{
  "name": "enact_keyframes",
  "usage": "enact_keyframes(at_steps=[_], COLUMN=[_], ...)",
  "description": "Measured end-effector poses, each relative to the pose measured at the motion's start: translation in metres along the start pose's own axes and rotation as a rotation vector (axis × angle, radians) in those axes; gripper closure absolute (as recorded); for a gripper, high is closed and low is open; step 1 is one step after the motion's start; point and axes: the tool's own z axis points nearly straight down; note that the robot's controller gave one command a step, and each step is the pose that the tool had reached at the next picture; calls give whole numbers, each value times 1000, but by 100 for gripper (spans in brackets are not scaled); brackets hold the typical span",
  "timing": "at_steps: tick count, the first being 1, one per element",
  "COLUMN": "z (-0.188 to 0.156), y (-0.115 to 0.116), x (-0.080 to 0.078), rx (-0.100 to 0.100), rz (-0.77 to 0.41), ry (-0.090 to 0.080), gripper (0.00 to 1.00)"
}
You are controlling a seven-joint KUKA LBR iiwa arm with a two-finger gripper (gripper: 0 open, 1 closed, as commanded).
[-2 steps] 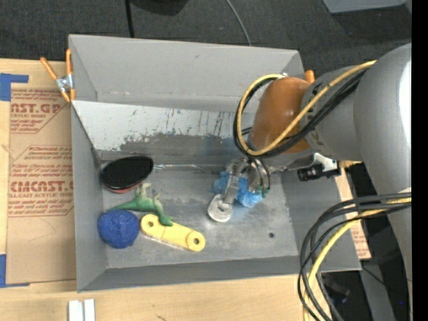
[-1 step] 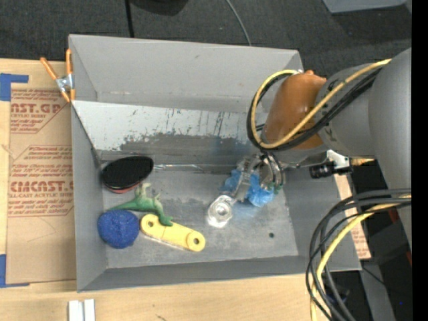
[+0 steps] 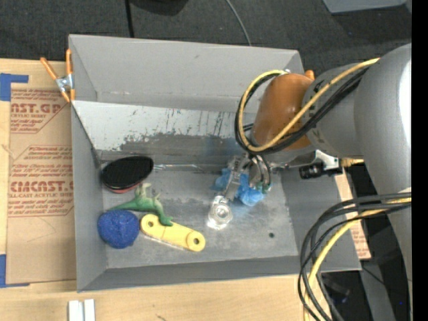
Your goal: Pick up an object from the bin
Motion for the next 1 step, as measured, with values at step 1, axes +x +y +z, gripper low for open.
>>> enact_keyframes(at_steps=[1], z=[0], y=[0], x=[0], rx=[0], rz=[0], ry=[0], gripper=[100])
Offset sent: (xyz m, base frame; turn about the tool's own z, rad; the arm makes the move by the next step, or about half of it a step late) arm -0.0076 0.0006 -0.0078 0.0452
